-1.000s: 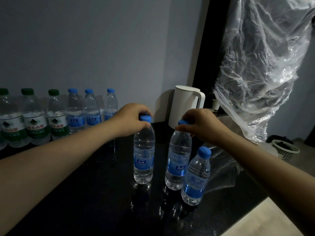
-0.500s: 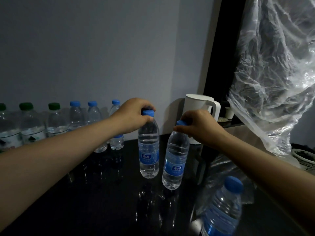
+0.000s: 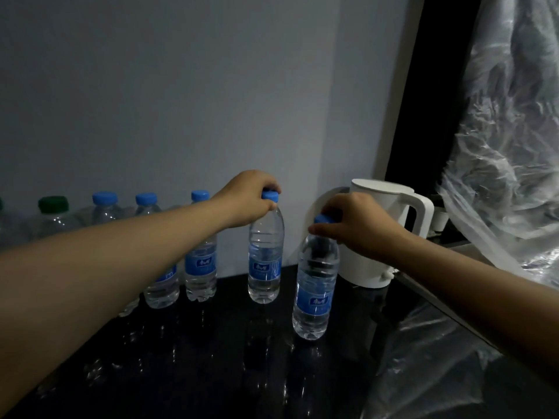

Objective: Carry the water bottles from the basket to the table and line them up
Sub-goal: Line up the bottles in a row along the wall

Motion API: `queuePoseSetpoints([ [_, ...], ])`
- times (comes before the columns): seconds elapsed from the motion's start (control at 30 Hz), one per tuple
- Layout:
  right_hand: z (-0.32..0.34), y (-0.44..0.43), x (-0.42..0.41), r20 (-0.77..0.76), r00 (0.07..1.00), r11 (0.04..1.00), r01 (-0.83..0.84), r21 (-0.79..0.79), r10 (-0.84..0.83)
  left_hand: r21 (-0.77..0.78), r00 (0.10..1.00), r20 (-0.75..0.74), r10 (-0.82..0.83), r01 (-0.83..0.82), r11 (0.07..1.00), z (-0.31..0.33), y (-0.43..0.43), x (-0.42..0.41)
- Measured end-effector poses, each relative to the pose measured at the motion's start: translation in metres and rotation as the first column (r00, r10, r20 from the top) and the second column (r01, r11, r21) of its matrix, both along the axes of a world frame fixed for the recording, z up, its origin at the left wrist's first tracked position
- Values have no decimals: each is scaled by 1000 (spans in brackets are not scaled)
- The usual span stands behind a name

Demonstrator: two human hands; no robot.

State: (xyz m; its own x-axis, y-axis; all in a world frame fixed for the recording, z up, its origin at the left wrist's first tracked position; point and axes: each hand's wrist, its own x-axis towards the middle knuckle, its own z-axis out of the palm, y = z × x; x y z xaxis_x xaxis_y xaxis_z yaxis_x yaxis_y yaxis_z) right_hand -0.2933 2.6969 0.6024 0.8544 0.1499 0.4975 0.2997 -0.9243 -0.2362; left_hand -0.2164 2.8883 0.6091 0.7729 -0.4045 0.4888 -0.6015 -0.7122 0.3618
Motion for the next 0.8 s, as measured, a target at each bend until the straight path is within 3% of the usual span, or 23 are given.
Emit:
queuePoseSetpoints([
  [0.5, -6, 14, 42, -17, 996, 996, -85, -9, 85, 23, 983, 13, 184, -184, 983, -6, 23, 58],
  [0.8, -2, 24, 52, -46, 992, 993, -118, -10, 117, 46, 977, -5, 214, -214, 976, -12, 30, 66],
])
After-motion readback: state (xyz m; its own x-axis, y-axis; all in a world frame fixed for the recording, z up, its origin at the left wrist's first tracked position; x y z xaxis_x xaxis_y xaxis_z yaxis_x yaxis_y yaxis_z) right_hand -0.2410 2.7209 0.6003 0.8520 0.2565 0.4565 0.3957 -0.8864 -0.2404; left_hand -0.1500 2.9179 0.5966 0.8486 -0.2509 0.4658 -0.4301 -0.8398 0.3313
